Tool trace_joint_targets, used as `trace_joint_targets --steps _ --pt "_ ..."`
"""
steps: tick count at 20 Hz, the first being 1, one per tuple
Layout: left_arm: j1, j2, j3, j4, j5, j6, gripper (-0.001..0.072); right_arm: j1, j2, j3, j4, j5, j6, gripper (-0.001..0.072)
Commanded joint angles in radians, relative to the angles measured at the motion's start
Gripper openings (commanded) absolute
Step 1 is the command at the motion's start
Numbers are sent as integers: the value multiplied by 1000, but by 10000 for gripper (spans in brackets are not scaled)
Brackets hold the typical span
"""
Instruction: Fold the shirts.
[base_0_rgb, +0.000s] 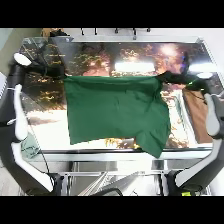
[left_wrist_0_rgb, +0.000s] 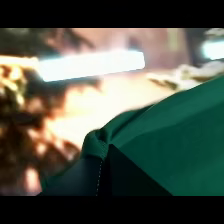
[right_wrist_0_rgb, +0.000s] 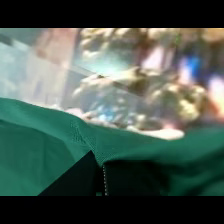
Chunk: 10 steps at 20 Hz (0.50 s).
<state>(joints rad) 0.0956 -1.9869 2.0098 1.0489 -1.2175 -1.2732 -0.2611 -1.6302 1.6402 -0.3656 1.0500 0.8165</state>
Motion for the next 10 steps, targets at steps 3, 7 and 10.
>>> trace_joint_targets --steps 3,7,10 --pt "0 -131 84 32 102 -37 15 11 -254 306 -21 -5 56 21" --pt "-10 -79 6 34 86 -18 15 8 -243 403 -276 90 143 21" --pt "-37 -93 6 68 19 -24 15 10 -233 403 -394 112 156 21"
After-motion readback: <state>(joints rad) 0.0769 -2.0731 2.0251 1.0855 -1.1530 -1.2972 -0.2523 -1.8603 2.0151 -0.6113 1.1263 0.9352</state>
